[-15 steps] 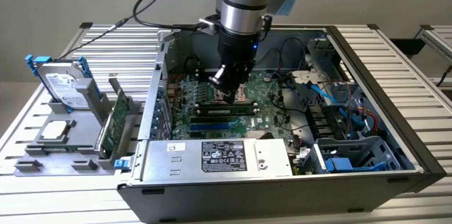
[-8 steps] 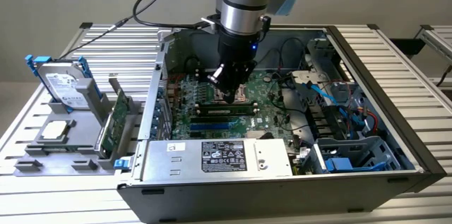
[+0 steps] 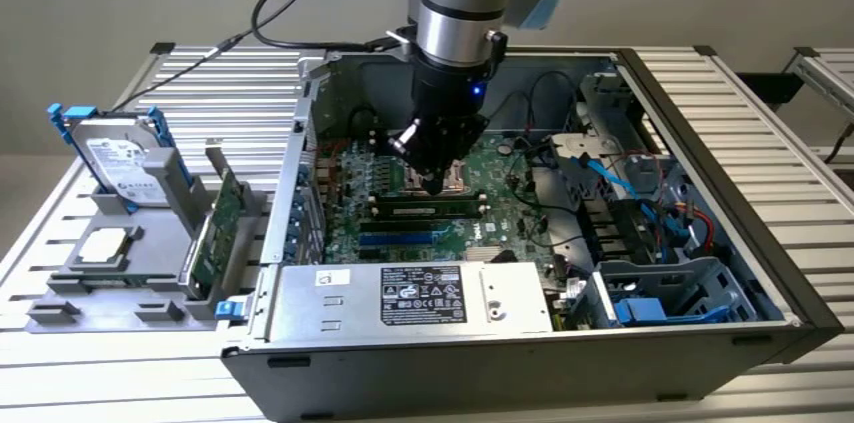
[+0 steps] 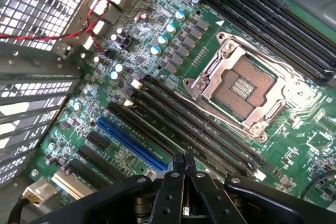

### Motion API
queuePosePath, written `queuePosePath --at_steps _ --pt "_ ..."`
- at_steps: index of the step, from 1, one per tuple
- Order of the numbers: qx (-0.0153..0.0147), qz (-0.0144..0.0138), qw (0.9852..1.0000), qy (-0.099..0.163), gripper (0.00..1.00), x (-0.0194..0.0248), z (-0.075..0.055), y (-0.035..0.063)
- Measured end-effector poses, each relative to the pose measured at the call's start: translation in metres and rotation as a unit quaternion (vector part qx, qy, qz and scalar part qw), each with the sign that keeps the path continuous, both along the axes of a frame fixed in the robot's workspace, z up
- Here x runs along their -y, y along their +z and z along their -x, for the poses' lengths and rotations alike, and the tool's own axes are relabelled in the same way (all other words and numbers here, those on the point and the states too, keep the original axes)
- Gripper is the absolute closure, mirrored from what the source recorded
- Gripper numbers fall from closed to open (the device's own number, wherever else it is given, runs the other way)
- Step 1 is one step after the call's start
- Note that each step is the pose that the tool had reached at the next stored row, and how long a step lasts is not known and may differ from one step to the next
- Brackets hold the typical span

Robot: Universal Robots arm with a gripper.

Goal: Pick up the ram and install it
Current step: 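Press down the ram until it locks into place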

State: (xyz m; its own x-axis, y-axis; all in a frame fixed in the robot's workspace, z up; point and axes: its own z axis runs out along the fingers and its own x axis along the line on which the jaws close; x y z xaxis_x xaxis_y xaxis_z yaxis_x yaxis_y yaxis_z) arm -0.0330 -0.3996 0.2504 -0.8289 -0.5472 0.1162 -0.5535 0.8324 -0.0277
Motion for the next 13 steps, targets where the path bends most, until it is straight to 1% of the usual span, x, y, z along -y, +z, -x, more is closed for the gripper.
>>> queuePosePath --at_steps 3,6,9,13 --pt "0.0021 0.0 0.9998 -0.019 0.89 0.0 0.0 -0.0001" --pt "0.0042 0.0 0.9993 -0.038 0.89 0.0 0.0 -0.0001" --pt "0.0064 0.0 0.9983 -0.057 0.89 0.0 0.0 -0.0002" --pt "0.0095 0.0 0.9966 -0.082 0.89 0.0 -0.0001 -0.0003"
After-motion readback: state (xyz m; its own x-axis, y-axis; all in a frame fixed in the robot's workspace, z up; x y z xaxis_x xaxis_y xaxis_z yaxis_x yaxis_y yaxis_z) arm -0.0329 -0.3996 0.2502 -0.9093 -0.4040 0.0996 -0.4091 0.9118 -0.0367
